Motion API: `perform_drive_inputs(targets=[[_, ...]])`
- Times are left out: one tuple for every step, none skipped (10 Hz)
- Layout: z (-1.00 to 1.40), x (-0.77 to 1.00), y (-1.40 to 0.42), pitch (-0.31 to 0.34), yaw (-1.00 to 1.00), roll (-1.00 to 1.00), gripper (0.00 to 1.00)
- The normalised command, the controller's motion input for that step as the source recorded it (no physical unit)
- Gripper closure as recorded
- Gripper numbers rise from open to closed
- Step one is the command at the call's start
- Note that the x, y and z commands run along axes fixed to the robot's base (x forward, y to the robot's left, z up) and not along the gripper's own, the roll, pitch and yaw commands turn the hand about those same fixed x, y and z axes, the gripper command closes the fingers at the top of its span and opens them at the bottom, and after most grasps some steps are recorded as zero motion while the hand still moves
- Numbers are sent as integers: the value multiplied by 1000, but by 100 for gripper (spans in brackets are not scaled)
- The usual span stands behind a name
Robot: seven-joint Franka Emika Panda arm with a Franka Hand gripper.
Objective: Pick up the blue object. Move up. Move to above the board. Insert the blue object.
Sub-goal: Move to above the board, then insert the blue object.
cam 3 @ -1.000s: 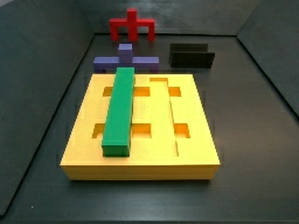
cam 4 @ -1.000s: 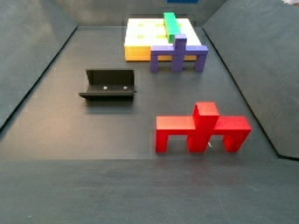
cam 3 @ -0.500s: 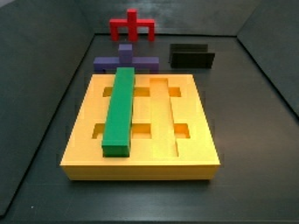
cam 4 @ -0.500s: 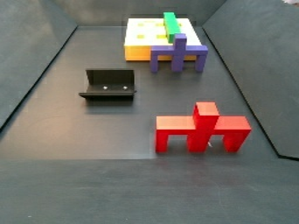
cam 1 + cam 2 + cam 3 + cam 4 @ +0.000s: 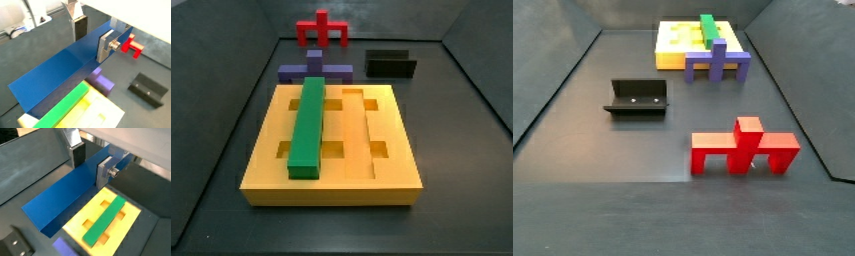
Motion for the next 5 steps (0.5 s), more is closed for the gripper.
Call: perform_drive_inputs(targets=[[69, 92, -318, 154, 5, 12, 100], [46, 65, -196, 125, 11, 16, 100], [-91, 117, 0, 0, -11, -19, 100], [-554, 169, 0, 0, 0, 0, 100], [-931, 854, 0, 74, 26, 0, 100]])
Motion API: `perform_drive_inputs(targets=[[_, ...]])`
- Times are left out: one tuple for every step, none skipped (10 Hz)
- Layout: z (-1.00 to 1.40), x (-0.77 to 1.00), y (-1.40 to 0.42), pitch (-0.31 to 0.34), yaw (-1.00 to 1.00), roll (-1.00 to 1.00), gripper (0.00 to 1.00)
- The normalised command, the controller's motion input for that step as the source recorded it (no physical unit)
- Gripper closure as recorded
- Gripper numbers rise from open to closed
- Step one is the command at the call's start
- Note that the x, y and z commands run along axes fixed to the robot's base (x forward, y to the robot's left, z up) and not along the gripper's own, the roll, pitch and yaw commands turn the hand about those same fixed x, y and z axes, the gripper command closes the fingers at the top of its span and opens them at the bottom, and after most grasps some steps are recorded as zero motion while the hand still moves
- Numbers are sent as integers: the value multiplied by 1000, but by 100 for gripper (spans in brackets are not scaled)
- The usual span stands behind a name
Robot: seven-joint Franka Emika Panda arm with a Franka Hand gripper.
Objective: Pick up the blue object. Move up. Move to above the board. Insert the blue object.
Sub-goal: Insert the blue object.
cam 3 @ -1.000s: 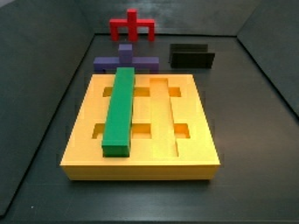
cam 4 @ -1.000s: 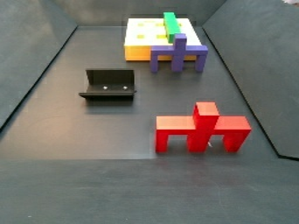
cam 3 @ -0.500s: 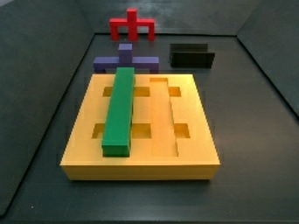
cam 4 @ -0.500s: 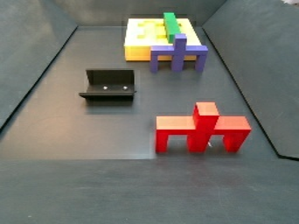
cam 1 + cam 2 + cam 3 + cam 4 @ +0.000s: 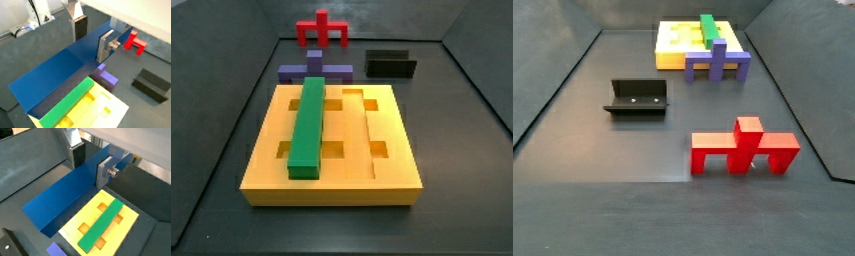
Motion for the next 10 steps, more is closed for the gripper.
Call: perform_drive_inputs(targets=[[-1000, 911, -17, 0, 43, -20, 100], [-1000, 806, -137, -10, 29, -7, 100], [-1000, 646, -200, 0, 143, 0, 100], [-1000, 340, -106, 0, 203, 24, 100], [-1000, 323, -74, -1, 200, 40, 100], [-957, 314, 0, 0, 189, 157, 100], [-820, 186, 0, 0, 206, 233, 100], [-837, 37, -17, 0, 149, 251, 100], [-769, -214, -31, -144, 360, 251, 100], [-611, -240, -180, -243, 271, 233, 100]])
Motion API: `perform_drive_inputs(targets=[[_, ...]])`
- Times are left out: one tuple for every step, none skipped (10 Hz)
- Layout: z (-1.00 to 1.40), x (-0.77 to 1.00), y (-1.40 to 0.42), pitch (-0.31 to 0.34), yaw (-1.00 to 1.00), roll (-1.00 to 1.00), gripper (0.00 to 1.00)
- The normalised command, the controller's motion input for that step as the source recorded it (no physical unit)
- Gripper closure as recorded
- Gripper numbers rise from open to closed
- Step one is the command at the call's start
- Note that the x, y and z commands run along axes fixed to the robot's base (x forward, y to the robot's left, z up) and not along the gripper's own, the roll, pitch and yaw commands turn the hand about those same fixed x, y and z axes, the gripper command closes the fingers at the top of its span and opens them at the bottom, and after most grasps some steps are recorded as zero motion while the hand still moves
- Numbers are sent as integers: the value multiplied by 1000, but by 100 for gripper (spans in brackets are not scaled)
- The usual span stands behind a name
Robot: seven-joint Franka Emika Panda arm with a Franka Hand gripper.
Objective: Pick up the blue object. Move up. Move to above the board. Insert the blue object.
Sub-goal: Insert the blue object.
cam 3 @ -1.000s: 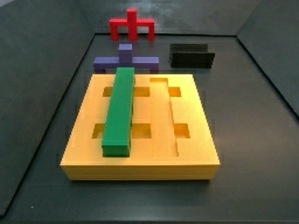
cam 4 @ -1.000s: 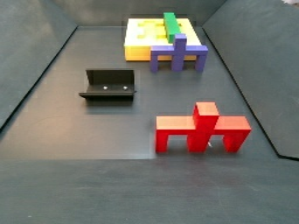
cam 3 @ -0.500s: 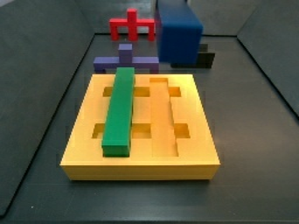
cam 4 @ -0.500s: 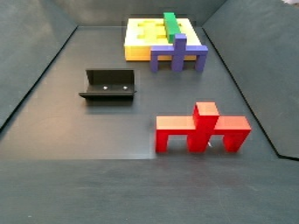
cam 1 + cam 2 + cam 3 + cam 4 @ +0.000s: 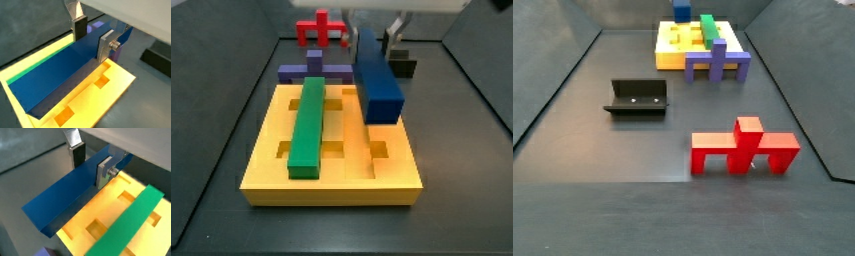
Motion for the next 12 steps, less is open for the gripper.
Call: perform_drive_inputs(targets=[[-497, -243, -51, -249, -20, 0, 100], [-437, -109, -20, -344, 0, -96, 100], [-431, 0, -49, -384, -11, -146, 100], [-286, 111, -174, -307, -71, -4, 100], [-166, 137, -243, -191, -97, 124, 100], [-106, 66, -269, -91, -54, 264, 100], [-166, 0, -214, -76, 0, 309, 100], [-271, 0, -186, -53, 0, 351, 100], [-220, 0, -117, -10, -17, 330, 100], [-249, 0, -26, 0, -163, 279, 100], [-111, 0, 0, 0, -131, 131, 100], [-71, 0, 0, 0, -26, 41, 100]])
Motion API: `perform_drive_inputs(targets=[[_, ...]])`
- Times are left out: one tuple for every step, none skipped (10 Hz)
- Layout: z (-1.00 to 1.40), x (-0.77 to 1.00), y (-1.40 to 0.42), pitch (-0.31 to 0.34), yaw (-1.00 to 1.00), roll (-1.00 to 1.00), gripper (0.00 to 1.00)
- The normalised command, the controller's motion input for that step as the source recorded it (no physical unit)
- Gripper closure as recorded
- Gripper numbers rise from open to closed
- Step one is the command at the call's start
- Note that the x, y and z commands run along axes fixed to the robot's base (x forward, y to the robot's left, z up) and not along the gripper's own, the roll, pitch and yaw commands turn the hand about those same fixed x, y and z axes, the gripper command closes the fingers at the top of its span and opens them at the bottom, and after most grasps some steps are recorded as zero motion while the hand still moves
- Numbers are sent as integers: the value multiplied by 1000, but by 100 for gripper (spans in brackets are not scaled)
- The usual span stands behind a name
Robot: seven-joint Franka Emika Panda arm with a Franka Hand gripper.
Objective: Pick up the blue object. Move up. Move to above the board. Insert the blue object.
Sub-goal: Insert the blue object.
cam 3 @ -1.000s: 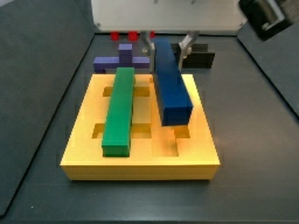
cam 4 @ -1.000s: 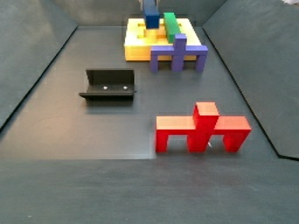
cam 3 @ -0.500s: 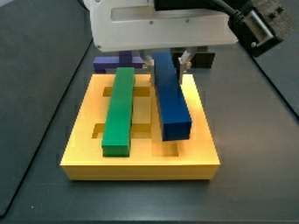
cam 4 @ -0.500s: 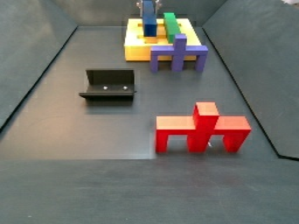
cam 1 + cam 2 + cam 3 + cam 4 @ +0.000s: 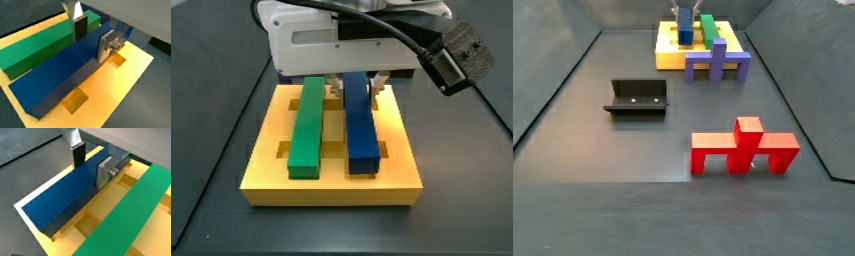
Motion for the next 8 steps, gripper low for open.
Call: perform_drive_inputs(targets=[[-191, 197, 0, 0, -69, 0, 100], [-217, 197, 0, 0, -71, -26, 100], [-200, 120, 0, 0, -46, 0, 100], [-194, 51, 0, 0, -69, 0, 100], [-171, 0, 0, 0, -129, 0, 100], [-91, -194, 51, -27, -149, 0, 100], [-74, -191, 0, -54, -97, 0, 100], [-114, -114, 0, -44, -86, 0, 100]])
